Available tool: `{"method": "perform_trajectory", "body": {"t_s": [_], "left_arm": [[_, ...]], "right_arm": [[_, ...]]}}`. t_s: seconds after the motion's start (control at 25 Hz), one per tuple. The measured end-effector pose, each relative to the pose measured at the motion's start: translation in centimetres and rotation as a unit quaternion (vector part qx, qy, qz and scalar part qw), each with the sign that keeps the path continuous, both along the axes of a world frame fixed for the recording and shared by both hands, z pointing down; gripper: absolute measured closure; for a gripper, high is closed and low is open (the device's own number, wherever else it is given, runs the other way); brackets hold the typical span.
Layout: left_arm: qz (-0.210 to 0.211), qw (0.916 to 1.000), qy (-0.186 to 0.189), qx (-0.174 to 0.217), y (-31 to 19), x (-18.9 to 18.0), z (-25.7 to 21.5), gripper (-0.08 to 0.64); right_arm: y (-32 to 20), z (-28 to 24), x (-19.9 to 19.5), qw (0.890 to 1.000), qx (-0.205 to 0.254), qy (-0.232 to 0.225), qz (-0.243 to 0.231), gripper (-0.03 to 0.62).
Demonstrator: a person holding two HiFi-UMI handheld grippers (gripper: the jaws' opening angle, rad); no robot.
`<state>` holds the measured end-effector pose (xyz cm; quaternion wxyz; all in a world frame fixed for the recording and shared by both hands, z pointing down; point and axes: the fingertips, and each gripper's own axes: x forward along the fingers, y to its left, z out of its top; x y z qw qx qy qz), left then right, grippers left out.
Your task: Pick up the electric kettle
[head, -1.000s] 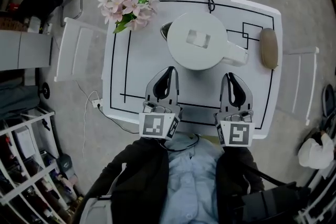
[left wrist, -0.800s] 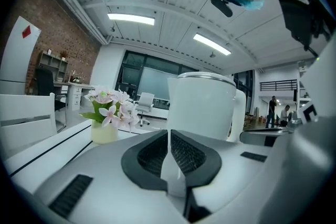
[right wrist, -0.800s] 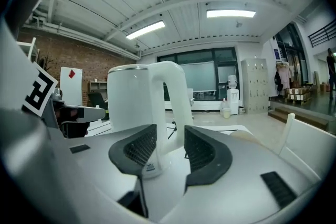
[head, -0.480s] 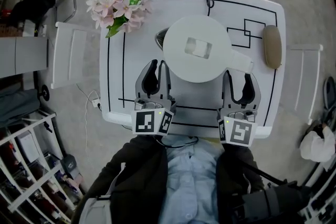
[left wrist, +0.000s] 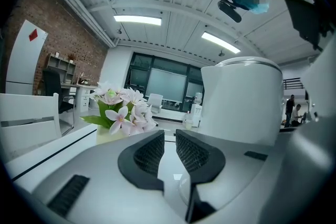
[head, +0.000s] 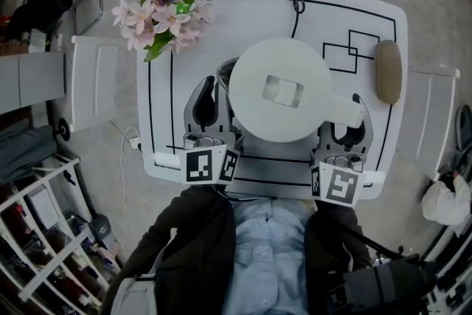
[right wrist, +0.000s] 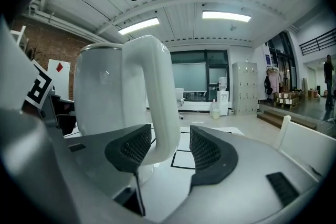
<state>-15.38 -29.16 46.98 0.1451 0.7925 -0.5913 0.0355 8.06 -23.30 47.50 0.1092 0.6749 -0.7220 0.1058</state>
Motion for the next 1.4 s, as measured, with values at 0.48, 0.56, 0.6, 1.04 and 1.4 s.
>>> {"method": "perform_trajectory", "body": {"t_s": [0.48, 0.56, 0.6, 1.04, 1.4], "left_arm": [[0.010, 0.9998, 0.013, 0.010, -4.9, 1.3, 0.8, 0.488], [0.015, 0.9997, 0.015, 0.014, -5.3, 1.6, 0.7, 0.488], [0.018, 0.9996, 0.016, 0.017, -5.5, 1.8, 0.7, 0.489], [0.077, 0.9964, 0.013, 0.034, -5.5, 3.6, 0.7, 0.551], [0.086, 0.9953, 0.007, 0.044, -5.5, 3.8, 0.4, 0.555]], "right_arm": [[-3.5, 0.3, 0.4, 1.000, 0.015, 0.016, 0.017, 0.374], [-4.0, -0.1, 0.4, 0.999, 0.027, 0.022, 0.018, 0.374], [-4.3, -0.4, 0.4, 0.999, 0.033, 0.025, 0.020, 0.374], [-4.8, -0.6, -0.3, 0.998, 0.049, 0.031, -0.005, 0.479], [-4.8, -1.2, -0.3, 0.997, 0.072, -0.019, -0.004, 0.522]]}}
